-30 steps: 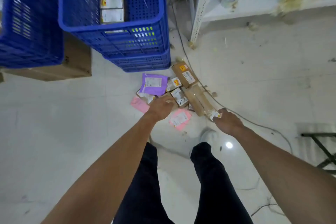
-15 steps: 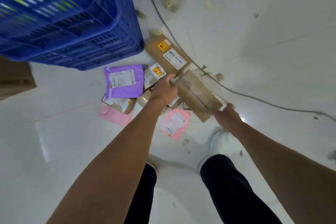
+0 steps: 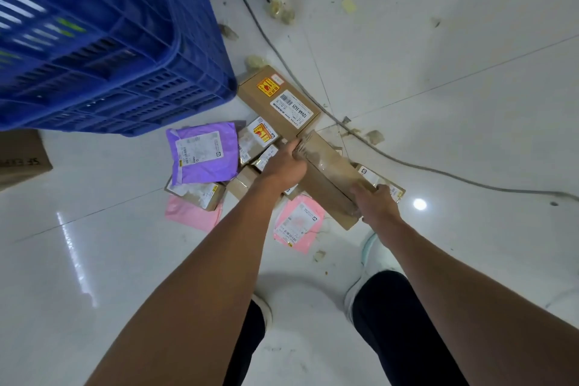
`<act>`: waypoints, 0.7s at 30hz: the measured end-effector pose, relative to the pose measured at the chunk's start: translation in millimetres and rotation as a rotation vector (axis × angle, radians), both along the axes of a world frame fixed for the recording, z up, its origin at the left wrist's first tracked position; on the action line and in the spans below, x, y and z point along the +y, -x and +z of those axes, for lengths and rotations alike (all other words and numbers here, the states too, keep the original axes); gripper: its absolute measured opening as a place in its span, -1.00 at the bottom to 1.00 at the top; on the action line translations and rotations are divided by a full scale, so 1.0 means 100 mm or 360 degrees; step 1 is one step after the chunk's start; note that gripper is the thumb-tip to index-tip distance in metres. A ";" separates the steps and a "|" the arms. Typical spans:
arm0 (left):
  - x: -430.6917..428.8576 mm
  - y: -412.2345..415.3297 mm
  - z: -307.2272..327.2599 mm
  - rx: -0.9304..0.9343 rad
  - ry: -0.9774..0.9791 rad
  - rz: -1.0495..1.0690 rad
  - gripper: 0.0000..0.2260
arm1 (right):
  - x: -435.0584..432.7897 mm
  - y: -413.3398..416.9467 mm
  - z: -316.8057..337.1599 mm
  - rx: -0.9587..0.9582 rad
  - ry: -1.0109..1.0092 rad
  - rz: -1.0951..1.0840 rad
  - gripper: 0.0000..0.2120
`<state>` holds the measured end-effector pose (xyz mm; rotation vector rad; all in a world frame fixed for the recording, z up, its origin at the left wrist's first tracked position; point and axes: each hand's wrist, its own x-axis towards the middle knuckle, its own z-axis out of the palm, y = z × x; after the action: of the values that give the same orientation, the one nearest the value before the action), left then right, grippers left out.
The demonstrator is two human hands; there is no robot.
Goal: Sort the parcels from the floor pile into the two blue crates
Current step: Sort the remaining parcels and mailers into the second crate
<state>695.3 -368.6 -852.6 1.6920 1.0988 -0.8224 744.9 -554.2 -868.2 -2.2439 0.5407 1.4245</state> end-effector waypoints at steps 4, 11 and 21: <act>0.02 0.12 0.47 -0.0022 0.0013 0.0109 -0.47 | 0.04 -0.01 0.49 -0.0039 -0.0024 0.0069 -0.32; 0.10 0.51 1.67 -0.0110 0.0040 0.0446 -0.38 | 0.19 0.02 1.73 -0.0115 -0.0116 0.0249 -0.35; 0.12 1.32 3.61 -0.0373 0.0143 0.0847 -0.34 | 0.36 0.48 3.70 -0.0276 -0.0251 0.0381 -0.34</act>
<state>563.2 -356.8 -492.0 1.2907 1.2451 -0.3209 697.1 -518.0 -498.0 -2.3337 0.1024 1.3125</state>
